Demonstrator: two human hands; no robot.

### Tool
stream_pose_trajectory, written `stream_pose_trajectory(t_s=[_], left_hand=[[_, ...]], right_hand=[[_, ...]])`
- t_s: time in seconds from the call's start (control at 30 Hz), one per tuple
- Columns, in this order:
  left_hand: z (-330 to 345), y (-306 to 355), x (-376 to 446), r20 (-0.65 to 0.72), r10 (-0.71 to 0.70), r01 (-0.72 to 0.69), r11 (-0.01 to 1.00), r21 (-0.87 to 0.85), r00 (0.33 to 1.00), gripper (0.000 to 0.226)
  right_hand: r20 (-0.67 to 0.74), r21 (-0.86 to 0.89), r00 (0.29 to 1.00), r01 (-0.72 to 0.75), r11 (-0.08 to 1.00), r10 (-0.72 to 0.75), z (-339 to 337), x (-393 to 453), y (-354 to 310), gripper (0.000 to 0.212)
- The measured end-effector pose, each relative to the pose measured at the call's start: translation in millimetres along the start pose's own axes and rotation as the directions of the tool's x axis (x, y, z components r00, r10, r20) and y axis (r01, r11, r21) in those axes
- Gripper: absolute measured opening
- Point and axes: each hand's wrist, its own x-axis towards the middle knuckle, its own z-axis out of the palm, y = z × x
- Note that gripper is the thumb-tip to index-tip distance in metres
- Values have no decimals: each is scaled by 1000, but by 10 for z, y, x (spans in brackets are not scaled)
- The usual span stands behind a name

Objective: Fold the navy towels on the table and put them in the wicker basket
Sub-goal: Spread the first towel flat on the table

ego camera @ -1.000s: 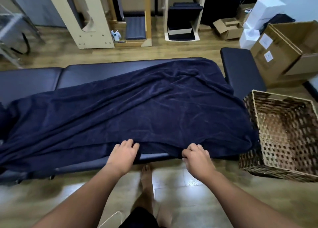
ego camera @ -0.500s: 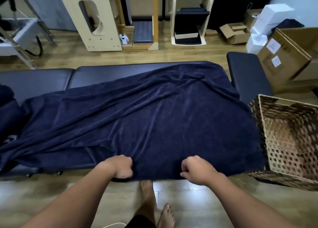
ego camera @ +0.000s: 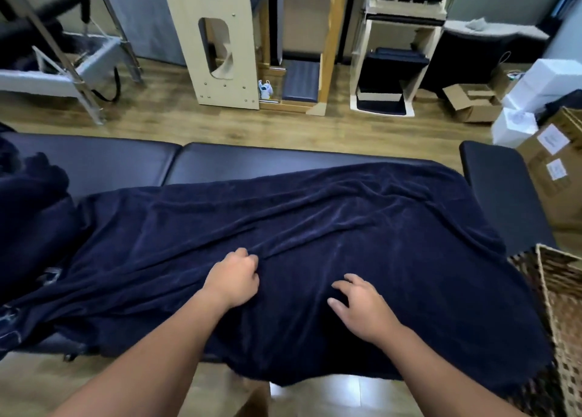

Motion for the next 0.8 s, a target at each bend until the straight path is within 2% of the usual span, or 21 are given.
stream_pose_trajectory(t_s=[0.13, 0.37, 0.5, 0.57, 0.7, 0.8], left_hand=[[-248, -316, 462, -39, -57, 54, 996, -75, 998, 26], [-697, -688, 1278, -60, -220, 204, 957, -206, 974, 47], [-801, -772, 1615, 16, -323, 312, 900, -305, 946, 53], [-833, -802, 1733, 98, -359, 371, 868, -331, 928, 45], [-908, -801, 1938, 112, -350, 367, 891, -268, 930, 8], [-991, -827, 2155, 121, -366, 386, 876, -291, 923, 8]], right_hand=[[-30, 114, 999, -37, 993, 40, -112, 489, -237, 49], [-125, 132, 984, -111, 985, 128, -464, 1239, -492, 45], [-204, 93, 969, -126, 988, 142, -700, 1658, -522, 44], [-226, 91, 961, -141, 986, 158, -843, 1899, -534, 46], [-246, 31, 950, -192, 981, 193, -1126, 2406, -543, 47], [-205, -89, 942, -288, 953, 266, -1299, 2710, -510, 56]])
